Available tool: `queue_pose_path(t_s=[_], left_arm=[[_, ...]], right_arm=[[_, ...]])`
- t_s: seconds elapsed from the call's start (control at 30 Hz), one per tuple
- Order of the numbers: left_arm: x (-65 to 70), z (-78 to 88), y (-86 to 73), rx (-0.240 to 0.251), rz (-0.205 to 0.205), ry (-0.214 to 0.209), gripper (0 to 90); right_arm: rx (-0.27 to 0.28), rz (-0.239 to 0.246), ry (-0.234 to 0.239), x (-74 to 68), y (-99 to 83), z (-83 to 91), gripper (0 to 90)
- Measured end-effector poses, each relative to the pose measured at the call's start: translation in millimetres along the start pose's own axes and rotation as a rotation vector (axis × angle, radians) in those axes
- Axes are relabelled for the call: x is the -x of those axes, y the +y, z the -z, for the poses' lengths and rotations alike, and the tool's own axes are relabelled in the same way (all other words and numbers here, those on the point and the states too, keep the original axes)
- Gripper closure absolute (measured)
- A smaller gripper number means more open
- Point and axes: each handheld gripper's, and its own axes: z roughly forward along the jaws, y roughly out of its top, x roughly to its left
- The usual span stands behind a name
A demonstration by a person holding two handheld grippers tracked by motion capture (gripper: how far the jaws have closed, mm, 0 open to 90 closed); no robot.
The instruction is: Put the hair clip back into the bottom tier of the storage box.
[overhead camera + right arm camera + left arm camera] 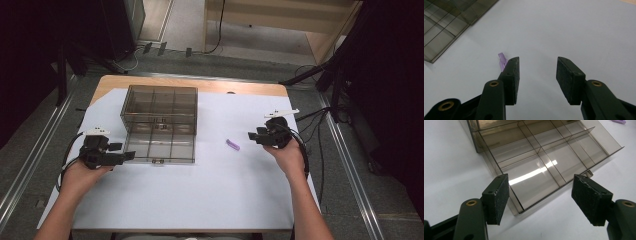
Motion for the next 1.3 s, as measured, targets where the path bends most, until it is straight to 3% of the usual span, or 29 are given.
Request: queue_pose_path(t_s=[0.33,0.77,1.3], left_arm=[[0.9,3.2,-3.0,0.001,0.005,0.008,31.5],[1.5,5.4,-6.0,-0.004,0.002,0.013,31.5],[2.5,9.0,-10.6,-0.018,0.004,0.034,31.5]], right_arm=[[-0.039,0.032,0.037,-5.8,6.6,-1.3,55.8],[-0.087,0.096,0.057,-12.7,13.3,-5.4,56.2],[-0.166,0.14,0.085,-21.4,18.5,-16.2,57.7]])
